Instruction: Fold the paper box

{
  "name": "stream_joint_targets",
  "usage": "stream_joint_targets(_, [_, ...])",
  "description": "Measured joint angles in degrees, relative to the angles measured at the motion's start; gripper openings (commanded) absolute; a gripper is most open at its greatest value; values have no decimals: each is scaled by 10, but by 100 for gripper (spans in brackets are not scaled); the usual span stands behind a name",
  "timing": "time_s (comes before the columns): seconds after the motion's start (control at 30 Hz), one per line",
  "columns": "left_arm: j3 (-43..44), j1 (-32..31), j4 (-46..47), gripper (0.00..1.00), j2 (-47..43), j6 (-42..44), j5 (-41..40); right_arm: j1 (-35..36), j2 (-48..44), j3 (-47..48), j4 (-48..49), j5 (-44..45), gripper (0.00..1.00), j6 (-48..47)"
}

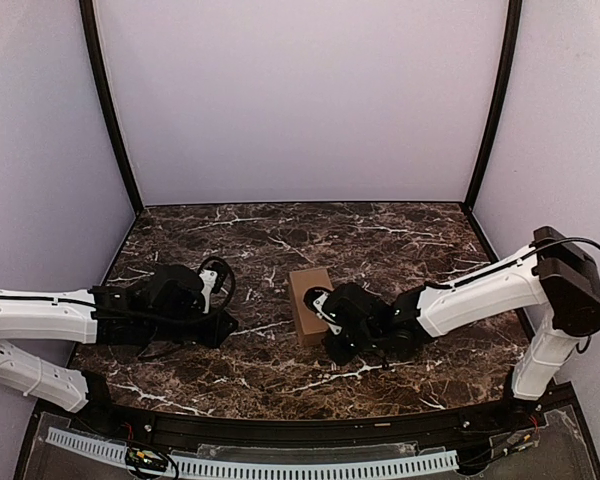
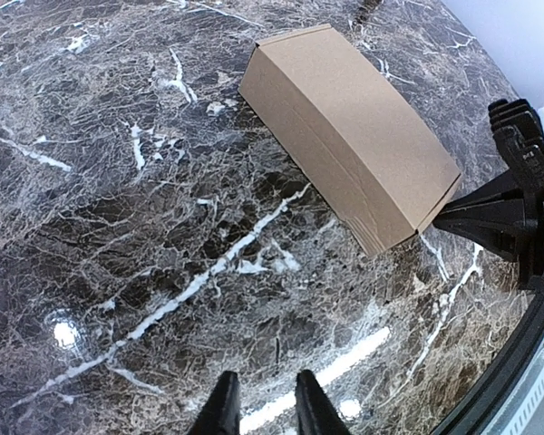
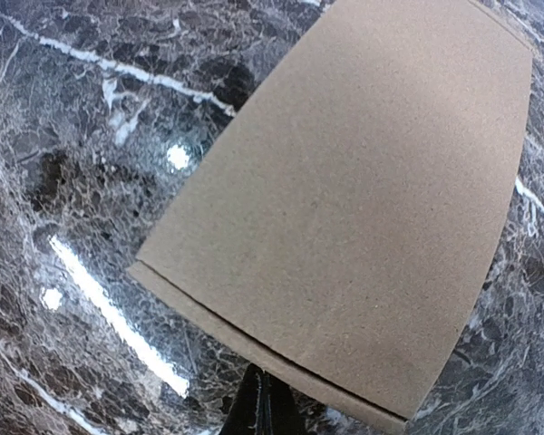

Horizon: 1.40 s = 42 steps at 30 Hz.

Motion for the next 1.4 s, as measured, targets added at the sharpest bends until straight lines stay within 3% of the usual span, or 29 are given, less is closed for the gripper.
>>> stream_joint_targets(0.17, [30, 0, -27, 52, 0, 20, -17, -13, -9, 2, 10, -11, 37, -32])
stream_joint_targets(0.37, [107, 0, -73, 78, 0, 59, -61, -34, -110, -9, -6, -8, 73, -72])
stream_joint_targets(0.4, [122, 1, -84, 91, 0, 66, -70, -39, -133, -9, -7, -6, 78, -75])
stream_joint_targets(0.53, [178, 16, -117, 99, 0, 102, -89, -71, -217, -9, -16, 2, 98, -96])
stream_joint_targets(0.8, [254, 129, -148, 99, 34, 167, -62, -192, -271, 18, -58, 6, 99, -125])
stream_joint_targets(1.13, [322, 386, -170, 99, 68, 177, 76, -495, -305, 94, -126, -101, 99, -69])
stream_joint_targets(1.27, [353, 471, -169, 99, 76, 189, 117, -529, -337, 118, -143, -108, 99, -60])
stream_joint_targets(1.4, [337, 490, -163, 99, 65, 205, 133, -529, -384, 112, -150, -108, 99, -45])
